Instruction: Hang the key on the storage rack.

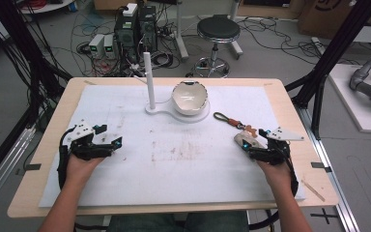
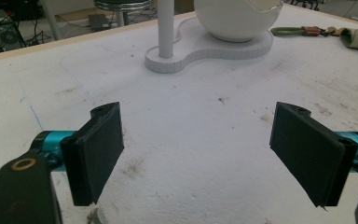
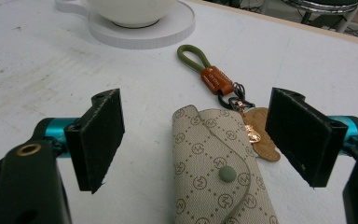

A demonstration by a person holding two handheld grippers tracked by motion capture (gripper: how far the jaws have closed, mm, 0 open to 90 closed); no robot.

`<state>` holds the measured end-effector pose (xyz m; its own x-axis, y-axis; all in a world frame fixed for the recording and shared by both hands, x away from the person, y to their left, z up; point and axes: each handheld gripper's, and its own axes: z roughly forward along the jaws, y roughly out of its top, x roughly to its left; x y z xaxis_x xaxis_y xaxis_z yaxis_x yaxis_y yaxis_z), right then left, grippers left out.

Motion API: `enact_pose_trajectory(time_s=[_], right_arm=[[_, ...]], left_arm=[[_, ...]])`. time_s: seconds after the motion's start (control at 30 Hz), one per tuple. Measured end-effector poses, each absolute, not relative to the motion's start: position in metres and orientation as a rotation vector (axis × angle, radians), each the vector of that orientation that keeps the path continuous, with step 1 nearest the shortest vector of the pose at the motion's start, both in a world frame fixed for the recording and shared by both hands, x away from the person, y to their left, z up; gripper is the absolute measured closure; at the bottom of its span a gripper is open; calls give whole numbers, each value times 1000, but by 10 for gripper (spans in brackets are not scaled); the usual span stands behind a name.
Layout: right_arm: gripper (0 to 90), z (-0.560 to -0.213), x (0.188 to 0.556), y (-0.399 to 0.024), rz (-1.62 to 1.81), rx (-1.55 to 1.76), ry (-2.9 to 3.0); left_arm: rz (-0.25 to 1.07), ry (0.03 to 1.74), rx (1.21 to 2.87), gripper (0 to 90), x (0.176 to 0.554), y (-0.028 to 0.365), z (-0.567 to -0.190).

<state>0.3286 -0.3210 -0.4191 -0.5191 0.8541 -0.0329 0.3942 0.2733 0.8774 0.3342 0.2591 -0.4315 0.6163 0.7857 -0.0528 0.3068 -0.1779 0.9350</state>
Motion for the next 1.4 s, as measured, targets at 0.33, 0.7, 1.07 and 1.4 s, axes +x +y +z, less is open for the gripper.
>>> enact_pose_trajectory(time_s=[0.33, 0.7, 1.07, 1.4], right_arm=[[198, -418, 327, -322, 1174, 1112, 2041], [198, -419, 330, -319, 1167, 1106, 2075], [198, -409, 339, -312, 1157, 1068, 2099], [198, -399, 363, -307, 1136, 1061, 2146]], left_arm=[[540, 877, 1774, 173, 334, 254, -432], [541, 883, 1773, 173, 335, 253, -433], [554, 901, 1777, 173, 338, 254, -434], [563, 906, 1773, 173, 338, 257, -433]])
